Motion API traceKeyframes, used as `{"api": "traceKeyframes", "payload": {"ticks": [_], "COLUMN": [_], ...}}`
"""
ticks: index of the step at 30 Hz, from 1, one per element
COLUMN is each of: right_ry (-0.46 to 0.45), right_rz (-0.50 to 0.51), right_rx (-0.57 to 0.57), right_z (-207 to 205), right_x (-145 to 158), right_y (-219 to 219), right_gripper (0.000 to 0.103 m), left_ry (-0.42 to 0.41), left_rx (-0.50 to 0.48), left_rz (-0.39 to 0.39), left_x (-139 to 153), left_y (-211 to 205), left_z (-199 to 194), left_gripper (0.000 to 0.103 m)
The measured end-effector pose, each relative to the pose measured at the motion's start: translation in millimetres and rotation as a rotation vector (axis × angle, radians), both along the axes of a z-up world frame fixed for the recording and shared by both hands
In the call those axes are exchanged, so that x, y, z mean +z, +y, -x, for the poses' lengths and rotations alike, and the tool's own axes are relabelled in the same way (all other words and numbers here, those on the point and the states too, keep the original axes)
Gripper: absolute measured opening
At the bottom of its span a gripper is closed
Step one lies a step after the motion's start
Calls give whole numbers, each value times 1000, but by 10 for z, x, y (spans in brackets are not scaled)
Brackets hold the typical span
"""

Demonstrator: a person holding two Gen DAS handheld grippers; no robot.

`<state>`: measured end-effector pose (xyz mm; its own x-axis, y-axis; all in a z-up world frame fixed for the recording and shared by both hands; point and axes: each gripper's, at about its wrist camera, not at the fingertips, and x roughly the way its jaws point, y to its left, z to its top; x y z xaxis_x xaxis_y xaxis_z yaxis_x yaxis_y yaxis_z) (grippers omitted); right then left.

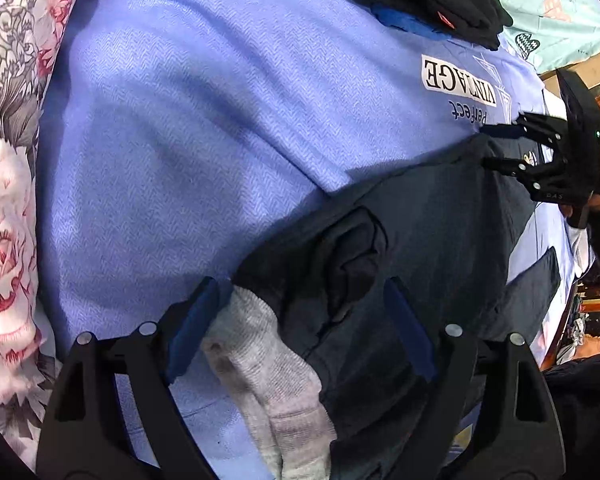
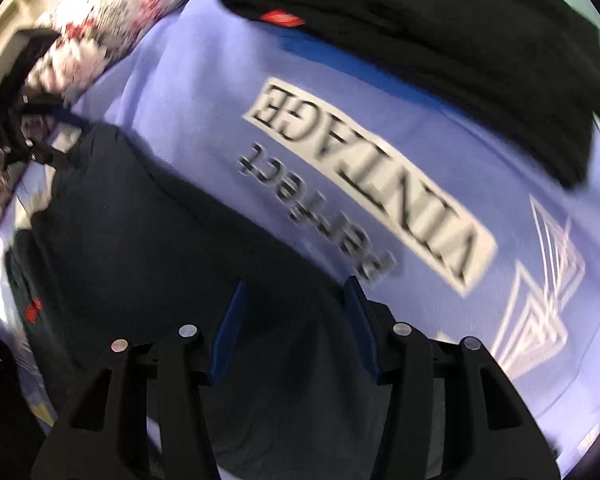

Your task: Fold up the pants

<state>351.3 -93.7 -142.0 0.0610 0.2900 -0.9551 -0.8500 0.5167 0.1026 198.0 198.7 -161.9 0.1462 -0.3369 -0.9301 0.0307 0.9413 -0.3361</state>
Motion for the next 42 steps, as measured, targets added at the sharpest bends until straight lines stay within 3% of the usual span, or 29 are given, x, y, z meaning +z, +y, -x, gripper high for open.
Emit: {"api": "traceKeyframes", "payload": {"ticks": [1, 2, 3, 5, 11, 18, 20, 23, 24, 25, 26, 27, 28, 34, 38, 42], "right_ry": [-9, 9, 61, 50, 200, 187, 186, 192, 194, 194, 191, 190, 191, 186, 188, 216], "right_rz": [2, -5, -6, -27, -226, -288, -282, -281, -281, -281, -277, -274, -272, -272, -311, -387], "right_rx": [15, 28, 33, 43, -45, -78, -88, -99, -102, -104, -103, -103, -102, -126, -126, -139], "right_z": [3, -2, -15, 23, 11, 129, 120, 99, 92, 90, 88, 84, 83, 54, 119, 358], "right_x": [6, 8, -1, 57, 284, 410, 378, 365, 361, 357, 356, 355, 354, 389, 576, 809], "right_y": [48, 81, 95, 61, -424, -599, -583, -612, -590, -580, -575, -566, -559, -535, -662, -959], "right_gripper": [34, 3, 3, 3, 3, 3, 3, 4, 4, 4, 4, 4, 4, 5, 5, 5], "left_ry": [-1, -1, 0, -3, -13, 19, 21, -11, -15, -14, -5, -2, 8, -44, -116, -214], "left_rx": [-3, -6, -14, -40, -136, -135, -176, -295, -302, -294, -278, -265, -256, -279, -260, -231], "left_rz": [-2, -4, -7, -21, -48, -27, -73, -203, -217, -214, -201, -185, -158, -250, -211, -113], "left_x": [0, 0, 4, 3, 11, 25, -7, -49, -47, -36, -21, 0, 15, 234, 565, 990], "left_y": [-4, -3, -4, -49, -85, -64, -187, -415, -431, -422, -398, -375, -361, -554, -573, -516], "left_z": [1, 2, 2, 0, -9, -137, -142, -66, -54, -51, -54, -52, -46, 77, 235, 613], "left_gripper": [85, 85, 85, 85, 84, 84, 83, 82, 79, 65, 60, 44, 34, 25, 24, 24]}}
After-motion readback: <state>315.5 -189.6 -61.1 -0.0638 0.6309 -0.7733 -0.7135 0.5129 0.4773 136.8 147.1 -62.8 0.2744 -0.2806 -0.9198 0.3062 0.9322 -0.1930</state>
